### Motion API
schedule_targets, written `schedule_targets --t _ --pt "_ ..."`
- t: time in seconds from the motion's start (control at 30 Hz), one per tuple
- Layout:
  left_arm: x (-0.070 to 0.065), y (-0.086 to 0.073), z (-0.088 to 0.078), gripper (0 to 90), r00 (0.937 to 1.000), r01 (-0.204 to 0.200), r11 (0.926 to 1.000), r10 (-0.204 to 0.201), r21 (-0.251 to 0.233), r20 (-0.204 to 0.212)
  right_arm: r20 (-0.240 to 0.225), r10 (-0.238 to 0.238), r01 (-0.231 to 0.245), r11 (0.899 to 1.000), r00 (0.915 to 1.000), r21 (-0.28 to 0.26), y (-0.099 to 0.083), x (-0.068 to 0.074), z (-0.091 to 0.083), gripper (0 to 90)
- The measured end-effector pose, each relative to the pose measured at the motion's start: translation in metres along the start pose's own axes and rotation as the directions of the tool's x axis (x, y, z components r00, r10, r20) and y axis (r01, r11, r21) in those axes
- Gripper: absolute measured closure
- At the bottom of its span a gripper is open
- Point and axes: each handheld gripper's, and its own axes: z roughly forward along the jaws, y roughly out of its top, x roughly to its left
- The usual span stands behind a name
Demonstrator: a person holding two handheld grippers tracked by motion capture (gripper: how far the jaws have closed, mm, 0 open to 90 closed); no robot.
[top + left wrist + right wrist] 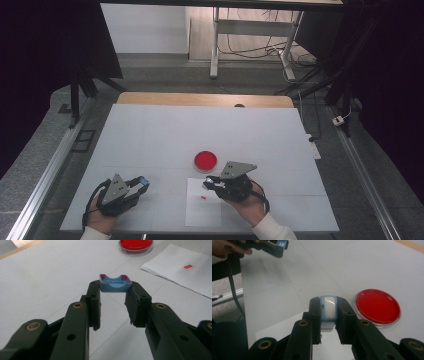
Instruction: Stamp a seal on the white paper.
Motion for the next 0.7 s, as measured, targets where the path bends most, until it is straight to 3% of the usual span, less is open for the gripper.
schedule_targets --t 0.33,0.47,0.7 --pt "0.0 0.0 0.0 65.5 1.0 0.001 1.0 -0.001 -0.001 0.0 0.052 0.066 -0.06 0.993 0.9965 -0.099 0.002 -0.013 -0.02 75.6" --pt "0.0 0.0 0.0 65.4 1.0 0.0 1.0 0.0 -0.002 0.0 0.082 0.075 -0.064 0.988 0.9937 -0.137 0.003 -0.016 -0.027 75.6" --pt "-0.001 0.001 0.002 65.4 1.0 -0.001 1.0 0.001 0.0 0.002 0.096 0.093 -0.074 0.979 0.9911 -0.189 0.006 -0.019 -0.038 75.6"
